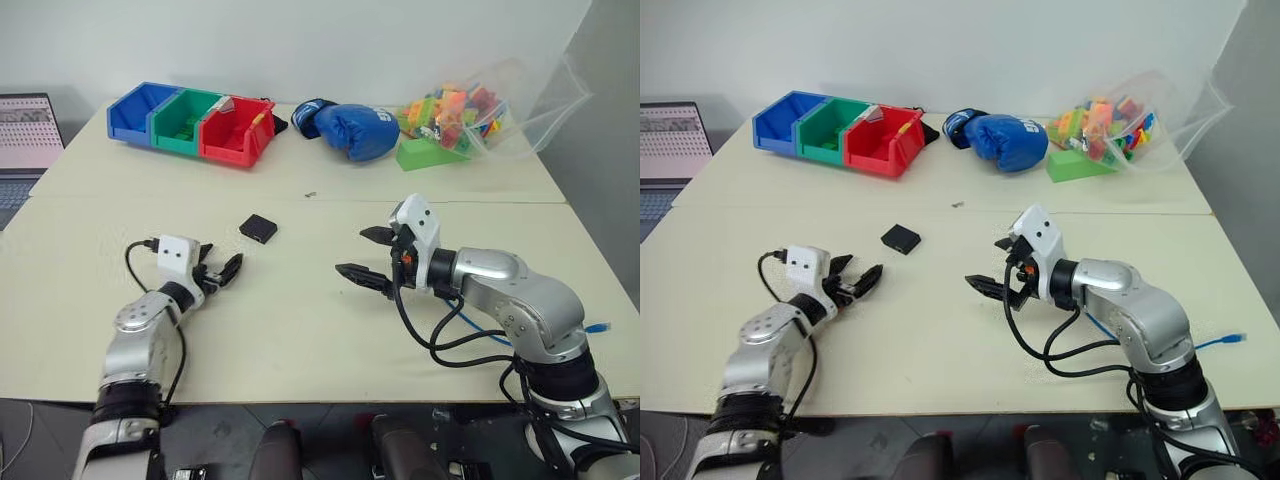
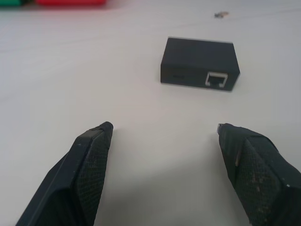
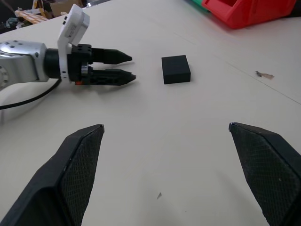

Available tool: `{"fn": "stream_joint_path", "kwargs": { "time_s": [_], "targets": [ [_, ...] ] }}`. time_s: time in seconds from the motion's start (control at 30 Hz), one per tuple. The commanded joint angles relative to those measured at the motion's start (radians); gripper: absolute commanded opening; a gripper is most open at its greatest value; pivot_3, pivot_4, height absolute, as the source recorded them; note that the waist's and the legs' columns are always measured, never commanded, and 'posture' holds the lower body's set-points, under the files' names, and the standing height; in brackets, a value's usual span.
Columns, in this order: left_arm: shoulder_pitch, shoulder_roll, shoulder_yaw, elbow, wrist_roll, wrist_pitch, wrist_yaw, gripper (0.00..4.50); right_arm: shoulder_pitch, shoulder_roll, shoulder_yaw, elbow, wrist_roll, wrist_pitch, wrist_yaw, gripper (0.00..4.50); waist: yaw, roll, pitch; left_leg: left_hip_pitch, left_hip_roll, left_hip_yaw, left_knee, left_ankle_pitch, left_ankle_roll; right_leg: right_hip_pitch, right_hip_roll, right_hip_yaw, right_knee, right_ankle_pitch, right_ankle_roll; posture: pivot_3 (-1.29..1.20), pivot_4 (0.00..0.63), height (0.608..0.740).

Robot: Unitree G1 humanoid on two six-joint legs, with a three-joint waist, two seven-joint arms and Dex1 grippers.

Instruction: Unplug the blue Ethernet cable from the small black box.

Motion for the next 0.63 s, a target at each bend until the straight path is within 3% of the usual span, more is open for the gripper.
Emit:
{"fn": "stream_joint_path", "kwargs": {
  "time_s": [0.03,0.3,0.63],
  "targets": [
    [0.067,0.106,0.017,-0.210,-0.053,0.099,-0.109,3.80,0.027,-0.042,-0.060,-0.049,0.012,-0.005,-0.001,4.49,0.000,0.000,0.000,0.000,0.000,0.000,0.000,0.000,0.000,0.000,0.000,0.000,0.000,0.000,0.000,0.00,0.150,0.740],
    [0.081,0.320,0.052,-0.335,-0.075,0.169,-0.262,3.80,0.091,-0.163,-0.142,-0.027,-0.003,-0.023,0.023,4.49,0.000,0.000,0.001,0.001,0.000,0.002,-0.001,0.000,0.000,0.000,0.000,0.001,-0.001,-0.001,0.001,0.00,0.150,0.740],
    [0.013,0.357,0.061,-0.335,-0.142,0.234,-0.347,3.80,0.107,-0.221,-0.172,0.004,-0.015,-0.056,0.026,4.49,-0.004,0.000,0.001,0.002,0.000,0.003,-0.001,0.000,0.000,0.000,0.000,0.001,-0.001,-0.001,0.001,0.00,0.150,0.740]
  ]
}}
